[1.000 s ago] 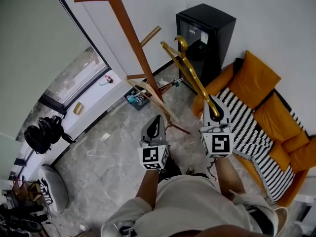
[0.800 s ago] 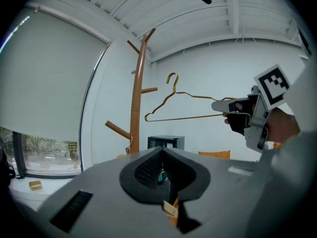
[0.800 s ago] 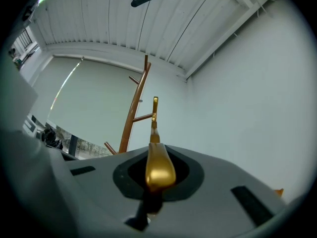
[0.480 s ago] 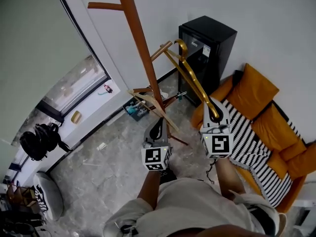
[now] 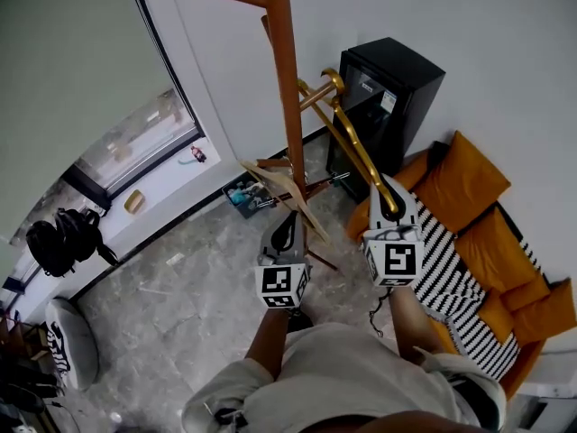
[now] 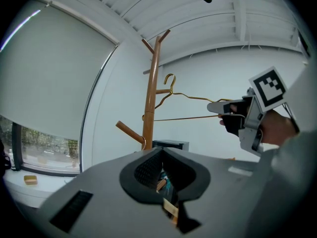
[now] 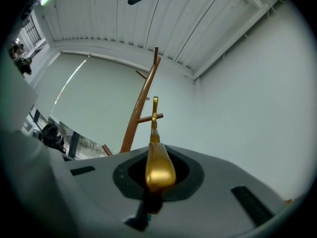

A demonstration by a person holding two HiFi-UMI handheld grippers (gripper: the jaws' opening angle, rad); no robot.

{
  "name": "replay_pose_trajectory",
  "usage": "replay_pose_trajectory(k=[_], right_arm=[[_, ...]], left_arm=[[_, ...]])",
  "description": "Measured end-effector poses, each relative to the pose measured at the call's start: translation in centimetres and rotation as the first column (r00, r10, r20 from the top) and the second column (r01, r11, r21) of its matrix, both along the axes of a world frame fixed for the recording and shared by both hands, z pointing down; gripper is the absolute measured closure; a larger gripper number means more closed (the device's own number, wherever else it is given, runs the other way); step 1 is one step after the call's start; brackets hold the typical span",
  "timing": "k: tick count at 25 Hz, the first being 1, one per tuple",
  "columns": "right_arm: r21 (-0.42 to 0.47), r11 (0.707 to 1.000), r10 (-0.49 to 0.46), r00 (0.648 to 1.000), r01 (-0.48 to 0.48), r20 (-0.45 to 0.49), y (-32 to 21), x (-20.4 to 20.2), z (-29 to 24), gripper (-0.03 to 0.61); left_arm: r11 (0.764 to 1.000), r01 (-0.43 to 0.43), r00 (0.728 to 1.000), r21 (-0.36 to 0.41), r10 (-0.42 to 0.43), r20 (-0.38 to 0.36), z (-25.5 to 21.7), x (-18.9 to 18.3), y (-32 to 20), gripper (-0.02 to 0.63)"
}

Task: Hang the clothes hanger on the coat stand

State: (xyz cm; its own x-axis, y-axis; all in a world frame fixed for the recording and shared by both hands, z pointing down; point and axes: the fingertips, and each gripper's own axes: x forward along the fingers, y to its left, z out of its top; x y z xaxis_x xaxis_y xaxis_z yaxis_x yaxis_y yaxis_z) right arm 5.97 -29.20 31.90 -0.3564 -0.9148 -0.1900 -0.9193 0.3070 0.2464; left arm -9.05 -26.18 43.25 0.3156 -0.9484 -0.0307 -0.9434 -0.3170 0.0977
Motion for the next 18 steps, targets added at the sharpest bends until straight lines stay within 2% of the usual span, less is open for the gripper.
replay_pose_trajectory(k=[9,18], right_arm=[[-0.041,0.999,-0.032,0.999,0.032,-0.011,-1.2,-2.7,1.7,0.575],[-0.056,0.998,-0.025,0.999,0.023,-0.024,-1.4,-3.1,2.8,0.575]], left_arm=[[0.999,0.037,0.999,-0.018,-0.037,-0.005,0.6,-2.4,-0.3,0.604],[0.999,0.023,1.0,-0.046,-0.023,-0.005,1.7,-2.4,-0.7,0.604]])
